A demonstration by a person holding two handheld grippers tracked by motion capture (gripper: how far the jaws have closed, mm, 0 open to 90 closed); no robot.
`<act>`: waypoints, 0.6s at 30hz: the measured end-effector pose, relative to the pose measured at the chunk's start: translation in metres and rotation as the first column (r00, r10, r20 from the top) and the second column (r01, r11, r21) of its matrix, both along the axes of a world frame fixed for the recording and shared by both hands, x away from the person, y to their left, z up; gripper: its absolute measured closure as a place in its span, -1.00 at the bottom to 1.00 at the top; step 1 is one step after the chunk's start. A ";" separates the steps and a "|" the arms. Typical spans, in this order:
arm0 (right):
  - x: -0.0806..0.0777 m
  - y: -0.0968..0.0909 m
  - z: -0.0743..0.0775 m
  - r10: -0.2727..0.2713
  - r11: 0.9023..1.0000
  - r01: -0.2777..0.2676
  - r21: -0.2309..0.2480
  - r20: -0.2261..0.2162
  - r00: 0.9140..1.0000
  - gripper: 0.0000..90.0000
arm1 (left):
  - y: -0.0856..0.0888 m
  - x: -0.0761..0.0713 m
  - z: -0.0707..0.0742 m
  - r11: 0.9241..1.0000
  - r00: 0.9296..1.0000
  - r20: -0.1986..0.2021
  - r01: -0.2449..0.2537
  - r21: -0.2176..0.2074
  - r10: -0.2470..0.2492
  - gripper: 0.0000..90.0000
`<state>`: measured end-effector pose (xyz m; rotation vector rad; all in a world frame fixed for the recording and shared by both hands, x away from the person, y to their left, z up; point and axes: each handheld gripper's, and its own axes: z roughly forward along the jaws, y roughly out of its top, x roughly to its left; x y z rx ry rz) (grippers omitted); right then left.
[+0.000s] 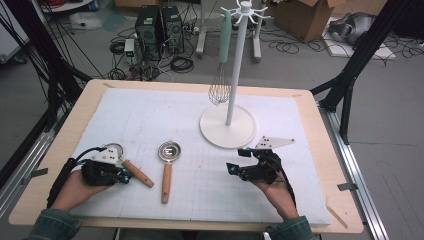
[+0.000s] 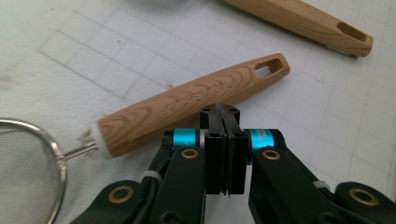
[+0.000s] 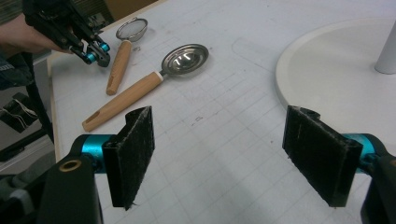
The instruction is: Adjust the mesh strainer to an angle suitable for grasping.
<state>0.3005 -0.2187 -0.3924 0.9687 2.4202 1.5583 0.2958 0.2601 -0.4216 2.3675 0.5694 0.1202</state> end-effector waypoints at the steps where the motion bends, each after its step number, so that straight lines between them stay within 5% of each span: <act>1: 0.000 0.001 0.000 0.001 1.000 -0.001 0.000 -0.002 1.000 -0.46 | -0.002 0.000 -0.001 1.000 1.000 -0.004 0.013 0.002 -0.013 0.96; 11: 0.001 0.001 -0.001 -0.002 1.000 0.002 -0.002 -0.004 1.000 -0.46 | -0.015 0.003 -0.006 0.996 0.996 -0.024 0.083 0.020 -0.082 0.96; 18: 0.001 0.001 0.000 0.000 1.000 0.000 -0.003 -0.007 1.000 -0.46 | -0.020 0.005 -0.009 0.998 0.997 -0.033 0.063 -0.006 -0.063 0.96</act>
